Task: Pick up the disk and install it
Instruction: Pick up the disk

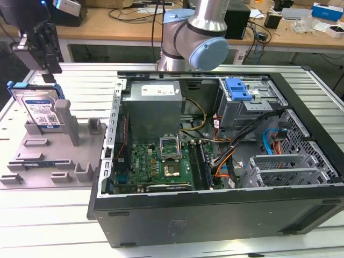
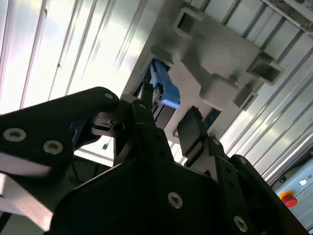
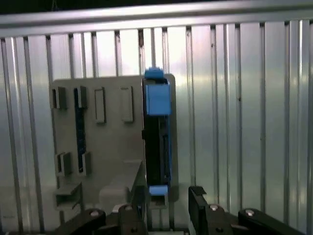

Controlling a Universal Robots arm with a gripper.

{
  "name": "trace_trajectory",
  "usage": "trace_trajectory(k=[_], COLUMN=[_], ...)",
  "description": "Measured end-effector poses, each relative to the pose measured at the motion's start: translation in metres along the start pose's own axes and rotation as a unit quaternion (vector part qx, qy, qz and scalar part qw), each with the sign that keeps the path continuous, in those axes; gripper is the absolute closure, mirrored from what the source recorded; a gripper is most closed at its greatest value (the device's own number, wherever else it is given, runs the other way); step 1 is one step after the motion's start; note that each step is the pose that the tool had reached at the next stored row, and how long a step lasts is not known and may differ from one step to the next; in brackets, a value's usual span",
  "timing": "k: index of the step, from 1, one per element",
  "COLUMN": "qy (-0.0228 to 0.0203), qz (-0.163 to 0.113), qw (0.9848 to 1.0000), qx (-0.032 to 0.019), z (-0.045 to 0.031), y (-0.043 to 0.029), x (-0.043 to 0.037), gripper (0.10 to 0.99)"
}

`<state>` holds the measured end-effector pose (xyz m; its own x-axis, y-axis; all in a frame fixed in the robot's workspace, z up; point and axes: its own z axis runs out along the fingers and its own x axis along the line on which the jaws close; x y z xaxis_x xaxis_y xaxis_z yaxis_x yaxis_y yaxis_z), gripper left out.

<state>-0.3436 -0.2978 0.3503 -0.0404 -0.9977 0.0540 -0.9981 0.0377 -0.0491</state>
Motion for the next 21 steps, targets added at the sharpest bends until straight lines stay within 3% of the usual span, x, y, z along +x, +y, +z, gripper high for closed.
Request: trace_trajectory(k=[5,10,13,18,21], qy=[-0.001,-0.0031,-0.0041,-0.005,-0.0052], qz=[-0.001,-0.01,-0.018,-0.027,-0.031], qw=[1.0,0.9998,0.9996,0.9994,0.9993], qx=[-0.0059,-0.0174,-0.0214,-0.022,-0.0218], z=[-0.0001,0.0013,0.0022,0.0042,0.0056], y=[0.0184,0.0258,0.0282,0.0388,0.0517], x=[0.0007,0.001,0.0009,0.0013,0.0019], gripper=[0.604,0.604,0.604,0.604,0.604])
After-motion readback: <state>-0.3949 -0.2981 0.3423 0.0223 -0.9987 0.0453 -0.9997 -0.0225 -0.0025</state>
